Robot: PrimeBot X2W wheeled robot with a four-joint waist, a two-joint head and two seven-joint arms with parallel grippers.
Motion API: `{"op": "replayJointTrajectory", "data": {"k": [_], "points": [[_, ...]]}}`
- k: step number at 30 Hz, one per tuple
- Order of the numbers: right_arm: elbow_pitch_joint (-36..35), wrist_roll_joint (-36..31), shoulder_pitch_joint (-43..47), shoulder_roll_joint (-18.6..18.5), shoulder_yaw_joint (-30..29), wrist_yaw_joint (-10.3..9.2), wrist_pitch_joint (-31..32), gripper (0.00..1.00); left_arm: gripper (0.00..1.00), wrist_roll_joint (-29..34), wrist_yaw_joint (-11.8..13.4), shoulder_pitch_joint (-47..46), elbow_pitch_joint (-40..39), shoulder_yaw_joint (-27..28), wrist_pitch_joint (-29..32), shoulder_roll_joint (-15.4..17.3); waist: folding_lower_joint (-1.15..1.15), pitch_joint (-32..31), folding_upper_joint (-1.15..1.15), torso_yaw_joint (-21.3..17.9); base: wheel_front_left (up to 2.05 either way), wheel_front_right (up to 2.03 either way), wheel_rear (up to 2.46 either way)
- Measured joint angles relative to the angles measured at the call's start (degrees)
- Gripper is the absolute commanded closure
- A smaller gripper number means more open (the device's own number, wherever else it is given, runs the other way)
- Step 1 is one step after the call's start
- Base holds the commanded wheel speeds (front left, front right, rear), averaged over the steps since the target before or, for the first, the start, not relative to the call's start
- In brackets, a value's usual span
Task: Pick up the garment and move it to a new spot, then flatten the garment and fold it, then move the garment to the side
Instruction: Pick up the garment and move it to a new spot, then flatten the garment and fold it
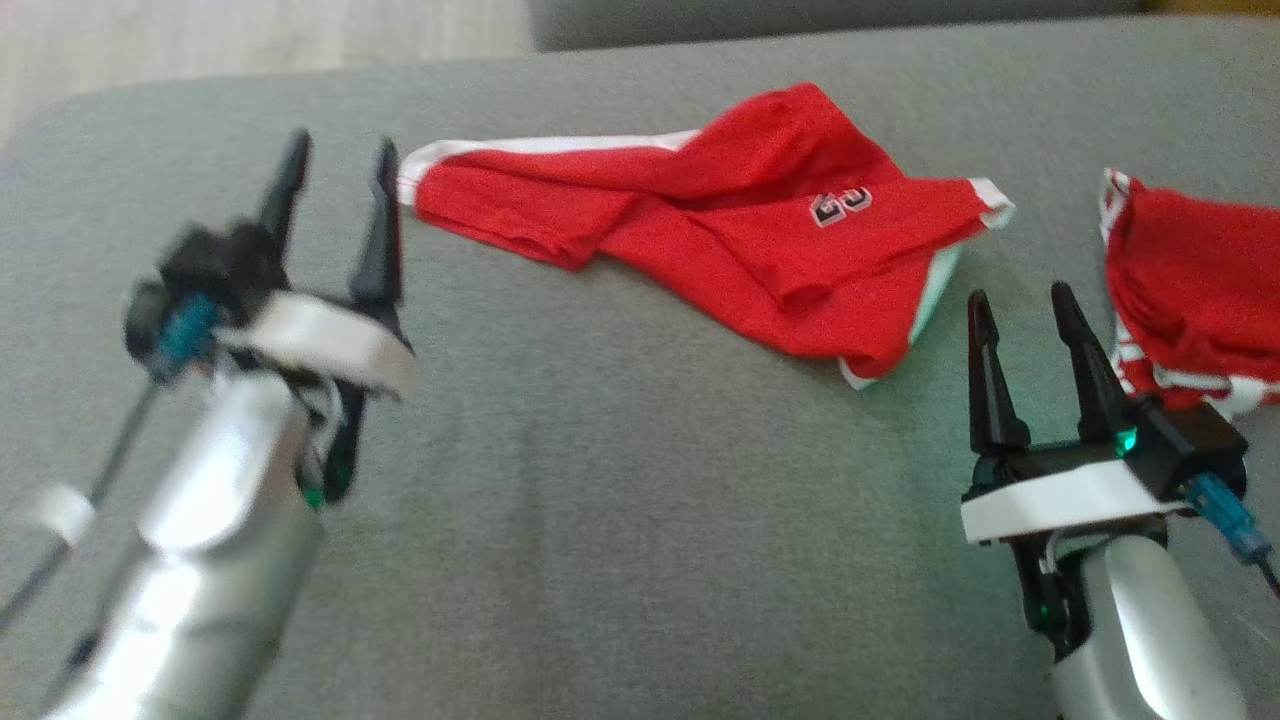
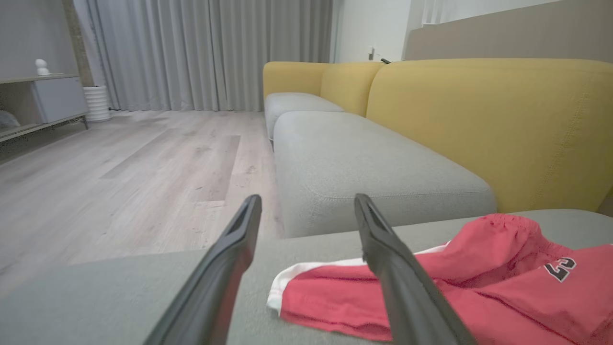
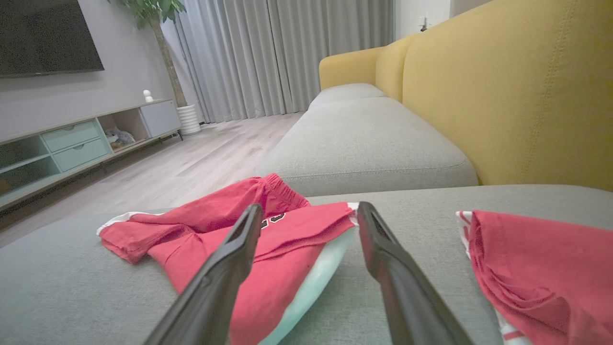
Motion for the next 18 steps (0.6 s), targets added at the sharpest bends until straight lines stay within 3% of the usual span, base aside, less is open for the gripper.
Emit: {"op": "replayJointTrajectory", "data": {"k": [5,10,18], "points": [[1.8,0.3,2.6,0.0,-0.8,0.00,-0.1,0.00,0.00,4.9,3.2,13.9,-11.2,1.4,-0.1,-0.6,0.00,-3.5,0.00,3.9,0.00,0.00,0.00],[3.3,2.2,4.1,0.0,-1.0,0.00,-0.1,0.00,0.00,7.6,4.4,25.6,-15.4,2.8,-0.1,-1.3,-0.01,-5.3,0.00,6.4,0.00,0.00,0.00],[4.5,0.3,3.7,0.0,-5.0,0.00,-0.1,0.00,0.00,11.1,4.1,29.1,-18.4,5.8,-0.1,-4.4,0.00,-5.1,0.00,8.2,0.00,0.00,0.00]]}}
